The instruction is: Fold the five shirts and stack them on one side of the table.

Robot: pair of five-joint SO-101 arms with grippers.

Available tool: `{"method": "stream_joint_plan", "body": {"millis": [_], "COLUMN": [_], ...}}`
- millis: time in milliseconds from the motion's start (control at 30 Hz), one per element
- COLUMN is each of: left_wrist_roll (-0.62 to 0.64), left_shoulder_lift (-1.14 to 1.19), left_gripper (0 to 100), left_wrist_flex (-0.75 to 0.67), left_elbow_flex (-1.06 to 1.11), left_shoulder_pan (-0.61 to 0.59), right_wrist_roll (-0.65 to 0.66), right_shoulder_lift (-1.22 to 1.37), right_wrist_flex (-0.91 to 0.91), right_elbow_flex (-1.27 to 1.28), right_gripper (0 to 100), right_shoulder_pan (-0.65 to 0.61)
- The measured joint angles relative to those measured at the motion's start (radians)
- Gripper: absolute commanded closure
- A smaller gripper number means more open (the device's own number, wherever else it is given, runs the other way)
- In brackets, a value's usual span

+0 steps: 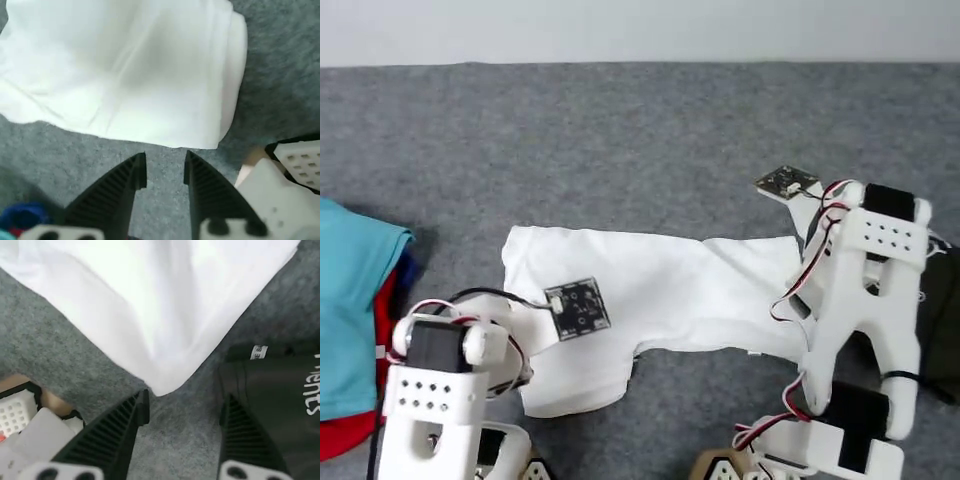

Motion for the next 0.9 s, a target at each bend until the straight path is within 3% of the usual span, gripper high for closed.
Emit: {"method": "stream_joint_plan", "body": {"millis": [233, 367, 467, 600, 900], "left_wrist_roll": [0.063, 0.166, 0.239, 0.292, 0.345], "left_shoulder_lift": [0.002, 0.069, 0.198, 0.420, 0.907], "left_gripper": [93, 99, 99, 99, 99], "left_wrist_flex": [-0.172, -0.327, -0.442, -0.531, -0.554], "left_elbow_flex": [-0.018, -0.018, -0.025, -0.092, -0.396], "left_shoulder_pan": [-0.124, -0.137, -0.137, -0.137, -0.137], "right_wrist_roll": [0.000, -0.054, -0.173, -0.281, -0.298], "right_shoulder_lift": [0.000, 0.000, 0.026, 0.149, 0.446], "right_wrist_flex": [0.049, -0.038, -0.164, -0.305, -0.497], "right_elbow_flex": [-0.138, -0.147, -0.147, -0.147, -0.147], "right_gripper": [77.1, 89.3, 99.5, 98.9, 98.8], "right_shoulder_pan": [-0.009, -0.066, -0.104, -0.132, -0.137]}}
